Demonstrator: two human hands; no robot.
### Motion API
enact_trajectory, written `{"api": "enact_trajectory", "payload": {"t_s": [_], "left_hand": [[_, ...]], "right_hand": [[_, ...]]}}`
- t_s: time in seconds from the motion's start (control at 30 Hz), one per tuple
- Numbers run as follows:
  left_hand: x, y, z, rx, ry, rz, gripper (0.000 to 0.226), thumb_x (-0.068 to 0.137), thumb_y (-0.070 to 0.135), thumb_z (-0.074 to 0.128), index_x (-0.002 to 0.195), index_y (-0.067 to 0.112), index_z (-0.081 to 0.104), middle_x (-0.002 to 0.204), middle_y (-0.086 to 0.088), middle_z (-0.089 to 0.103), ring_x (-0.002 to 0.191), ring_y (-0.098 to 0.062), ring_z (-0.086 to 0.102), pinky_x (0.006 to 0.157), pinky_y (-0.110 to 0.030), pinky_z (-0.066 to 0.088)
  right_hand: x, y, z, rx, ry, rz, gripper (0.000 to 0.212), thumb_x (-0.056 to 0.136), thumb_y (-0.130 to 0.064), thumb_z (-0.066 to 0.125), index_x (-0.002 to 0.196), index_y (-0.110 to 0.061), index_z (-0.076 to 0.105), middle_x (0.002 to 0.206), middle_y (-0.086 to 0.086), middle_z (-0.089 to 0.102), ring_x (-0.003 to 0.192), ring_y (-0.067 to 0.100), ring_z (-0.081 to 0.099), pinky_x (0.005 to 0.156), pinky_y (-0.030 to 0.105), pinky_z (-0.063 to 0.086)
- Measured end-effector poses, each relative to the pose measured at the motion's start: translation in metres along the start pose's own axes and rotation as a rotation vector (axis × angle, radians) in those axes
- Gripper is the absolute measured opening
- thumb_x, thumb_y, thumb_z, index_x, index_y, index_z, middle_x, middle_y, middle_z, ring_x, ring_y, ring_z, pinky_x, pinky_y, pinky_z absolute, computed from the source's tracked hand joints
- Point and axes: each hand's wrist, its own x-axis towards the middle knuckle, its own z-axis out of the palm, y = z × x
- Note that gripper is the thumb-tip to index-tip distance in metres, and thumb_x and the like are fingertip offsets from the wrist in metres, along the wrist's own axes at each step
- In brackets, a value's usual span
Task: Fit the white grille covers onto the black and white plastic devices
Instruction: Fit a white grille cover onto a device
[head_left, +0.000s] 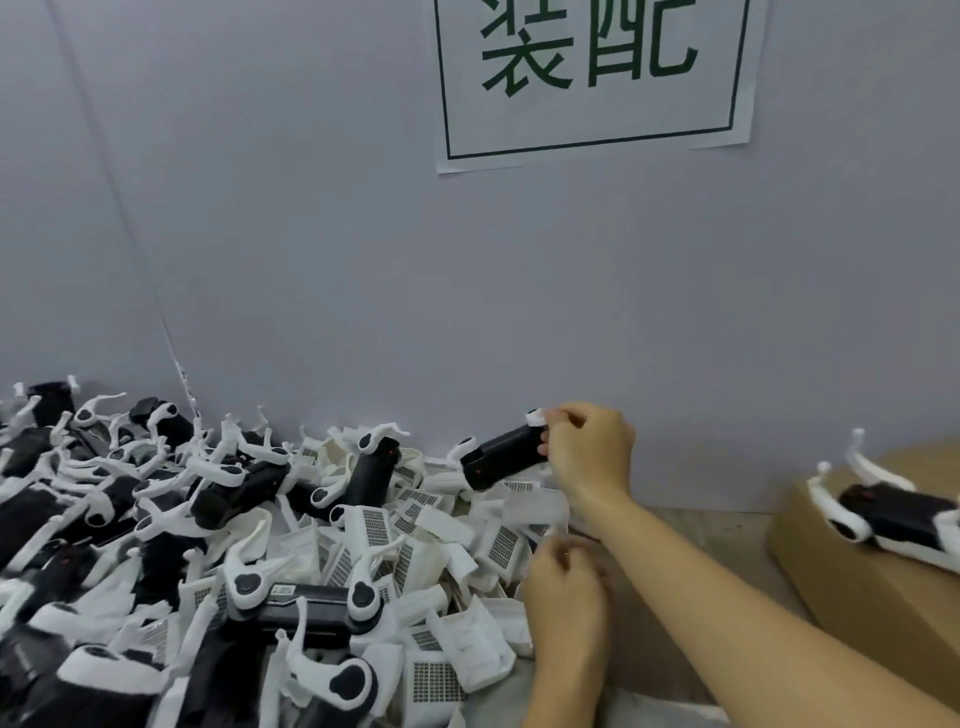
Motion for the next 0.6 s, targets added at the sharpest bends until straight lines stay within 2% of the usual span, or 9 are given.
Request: {"api": "enact_trajectory", "payload": {"t_s": [0.03,0.13,0.2,0.3,0.37,0.43,0.5,0.57,0.6], "left_hand": [[-0.006,0.036,-0.043,-0.123,-0.094,-0.106,0.017,0.1,0.009,0.046,0.098,-0.002,0.059,0.067,-0.013,0.064,0.06,-0.032,0.064,0.056,-0.041,0.055],[-0.05,0.042,-0.06,-0.438,0.028,-0.084,0.042,0.099,0.048,0.051,0.113,0.01,0.06,0.098,-0.026,0.07,0.08,-0.045,0.073,0.058,-0.047,0.059],[-0.067,0.047,-0.052,-0.572,-0.067,-0.067,0.05,0.089,0.059,0.058,0.098,0.013,0.075,0.101,-0.024,0.073,0.086,-0.048,0.072,0.063,-0.054,0.058],[-0.07,0.051,-0.051,-0.52,-0.018,-0.015,0.036,0.089,0.043,0.065,0.07,0.015,0.078,0.089,-0.017,0.075,0.076,-0.037,0.073,0.06,-0.042,0.061],[-0.067,0.053,-0.054,-0.567,0.065,0.022,0.024,0.09,0.031,0.066,0.074,0.015,0.073,0.08,-0.013,0.075,0.071,-0.033,0.072,0.054,-0.035,0.059],[-0.072,0.056,-0.054,-0.588,0.133,0.058,0.015,0.091,0.027,0.065,0.084,0.015,0.067,0.073,-0.01,0.074,0.061,-0.027,0.073,0.049,-0.031,0.057],[-0.069,0.06,-0.056,-0.612,0.196,0.089,0.015,0.091,0.027,0.064,0.084,0.014,0.064,0.068,-0.008,0.072,0.052,-0.022,0.071,0.044,-0.031,0.055],[-0.069,0.06,-0.056,-0.615,0.221,0.1,0.016,0.092,0.027,0.064,0.083,0.014,0.064,0.061,-0.005,0.071,0.047,-0.021,0.069,0.04,-0.031,0.053],[-0.069,0.059,-0.056,-0.609,0.23,0.103,0.016,0.092,0.027,0.064,0.084,0.014,0.064,0.059,-0.004,0.071,0.046,-0.021,0.068,0.04,-0.031,0.053]], "right_hand": [[-0.004,-0.004,-0.017,0.08,0.035,0.004,0.03,0.091,-0.008,0.06,0.063,-0.012,0.068,0.062,0.004,0.068,0.058,0.02,0.069,0.058,0.035,0.058],[-0.021,-0.007,-0.064,0.203,0.005,0.042,0.03,0.096,-0.003,0.054,0.072,-0.011,0.071,0.062,0.005,0.071,0.056,0.02,0.07,0.052,0.024,0.055],[-0.038,0.001,-0.088,0.213,-0.129,0.082,0.028,0.099,-0.004,0.054,0.079,-0.011,0.073,0.064,0.008,0.072,0.059,0.023,0.071,0.053,0.023,0.053],[-0.06,0.017,-0.114,0.086,-0.281,0.027,0.022,0.1,-0.014,0.056,0.09,-0.019,0.075,0.079,-0.001,0.076,0.074,0.012,0.073,0.065,0.017,0.053],[-0.061,0.022,-0.13,-0.102,-0.188,-0.069,0.019,0.101,-0.018,0.053,0.102,-0.024,0.071,0.095,-0.012,0.075,0.091,0.001,0.068,0.077,0.007,0.047],[-0.059,0.026,-0.144,-0.419,-0.09,-0.11,0.023,0.1,-0.022,0.049,0.116,-0.021,0.066,0.111,-0.008,0.067,0.108,0.008,0.061,0.09,0.018,0.045],[-0.062,0.027,-0.15,-0.831,-0.214,-0.061,0.029,0.096,-0.041,0.046,0.113,-0.022,0.061,0.113,-0.003,0.061,0.116,0.022,0.056,0.092,0.036,0.044],[-0.067,0.028,-0.149,-1.166,-0.426,0.081,0.05,0.088,-0.061,0.047,0.122,-0.025,0.052,0.12,-0.003,0.059,0.119,0.025,0.054,0.093,0.042,0.042],[-0.069,0.029,-0.148,-1.27,-0.508,0.15,0.058,0.086,-0.062,0.052,0.129,-0.024,0.046,0.125,-0.003,0.058,0.12,0.025,0.054,0.093,0.043,0.04]]}}
